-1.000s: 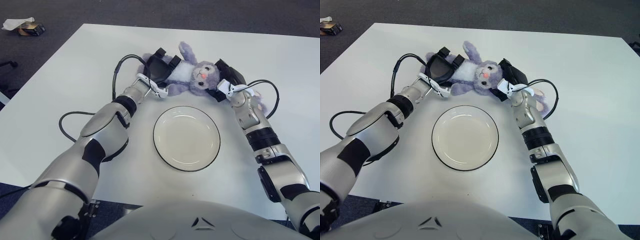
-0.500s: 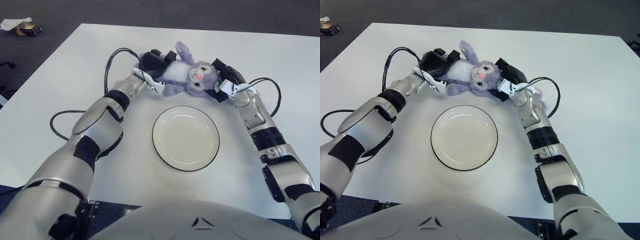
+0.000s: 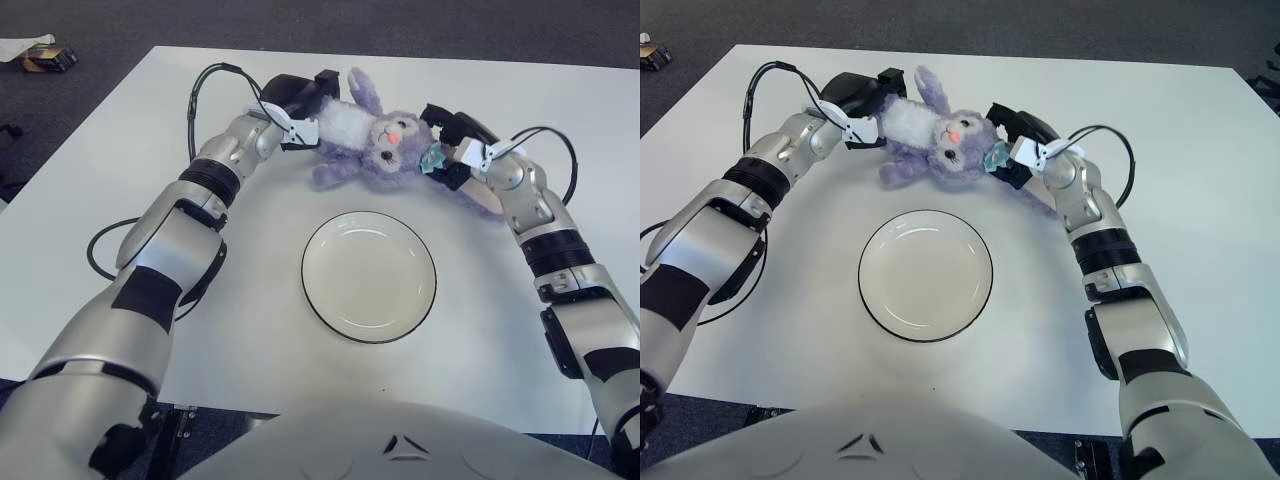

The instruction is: Put the doll into the plate.

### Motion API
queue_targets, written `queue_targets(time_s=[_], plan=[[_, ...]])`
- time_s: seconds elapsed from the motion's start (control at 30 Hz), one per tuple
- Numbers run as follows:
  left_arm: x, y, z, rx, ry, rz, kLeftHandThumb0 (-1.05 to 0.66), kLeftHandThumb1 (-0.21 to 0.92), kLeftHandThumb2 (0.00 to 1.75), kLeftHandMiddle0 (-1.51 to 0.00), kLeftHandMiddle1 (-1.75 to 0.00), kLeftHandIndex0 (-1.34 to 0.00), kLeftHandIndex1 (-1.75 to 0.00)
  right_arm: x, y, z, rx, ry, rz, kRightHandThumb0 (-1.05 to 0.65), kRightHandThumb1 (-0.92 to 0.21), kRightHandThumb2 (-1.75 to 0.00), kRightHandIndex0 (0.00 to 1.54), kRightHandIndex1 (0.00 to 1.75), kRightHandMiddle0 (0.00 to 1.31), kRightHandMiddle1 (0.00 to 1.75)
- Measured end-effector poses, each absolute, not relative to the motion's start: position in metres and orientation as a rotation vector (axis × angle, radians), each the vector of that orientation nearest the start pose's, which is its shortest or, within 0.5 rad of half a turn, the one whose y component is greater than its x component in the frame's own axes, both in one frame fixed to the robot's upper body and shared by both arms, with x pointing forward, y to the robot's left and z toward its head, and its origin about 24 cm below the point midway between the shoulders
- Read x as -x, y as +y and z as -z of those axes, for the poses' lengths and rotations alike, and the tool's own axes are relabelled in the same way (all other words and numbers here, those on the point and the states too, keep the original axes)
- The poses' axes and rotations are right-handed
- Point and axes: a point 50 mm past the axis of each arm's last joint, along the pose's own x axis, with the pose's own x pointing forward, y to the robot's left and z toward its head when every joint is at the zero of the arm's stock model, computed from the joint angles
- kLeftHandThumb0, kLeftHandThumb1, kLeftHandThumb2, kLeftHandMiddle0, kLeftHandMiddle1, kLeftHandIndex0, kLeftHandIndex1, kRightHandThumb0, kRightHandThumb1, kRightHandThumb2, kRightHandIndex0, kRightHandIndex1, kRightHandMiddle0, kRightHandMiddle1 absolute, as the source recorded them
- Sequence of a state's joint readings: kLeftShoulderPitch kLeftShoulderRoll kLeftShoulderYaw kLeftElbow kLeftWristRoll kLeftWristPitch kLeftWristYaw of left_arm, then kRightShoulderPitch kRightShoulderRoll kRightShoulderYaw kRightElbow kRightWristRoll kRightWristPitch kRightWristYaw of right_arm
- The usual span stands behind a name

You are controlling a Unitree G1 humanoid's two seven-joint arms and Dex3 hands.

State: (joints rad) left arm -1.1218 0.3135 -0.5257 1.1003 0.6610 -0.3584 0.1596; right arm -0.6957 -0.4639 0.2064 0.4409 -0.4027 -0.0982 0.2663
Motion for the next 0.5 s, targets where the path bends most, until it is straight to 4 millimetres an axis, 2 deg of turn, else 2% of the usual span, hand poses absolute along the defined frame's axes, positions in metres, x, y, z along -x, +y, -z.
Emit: queue_targets(time_s=[0.2,0.5], plan=[[-0.410,0.103,-0.176,-1.219,-0.385,0.360,0.00,-0.01,1.65,-0.88,-1.63,-0.64,-1.75,-0.368,-0.163,-0.173,0.987,-0.241,-0.351,0.00,-0.04,-1.63,0.81,1.72,0.60,1.75],[-0.406,0.111,-0.209,-1.018,-0.342,0.427,0.00,-0.03,1.66,-0.92,-1.59,-0.65,-1.75,-0.368,-0.167,-0.187,1.012,-0.295,-0.360,0.00,0.01,-1.68,0.85,1.71,0.64,1.75]])
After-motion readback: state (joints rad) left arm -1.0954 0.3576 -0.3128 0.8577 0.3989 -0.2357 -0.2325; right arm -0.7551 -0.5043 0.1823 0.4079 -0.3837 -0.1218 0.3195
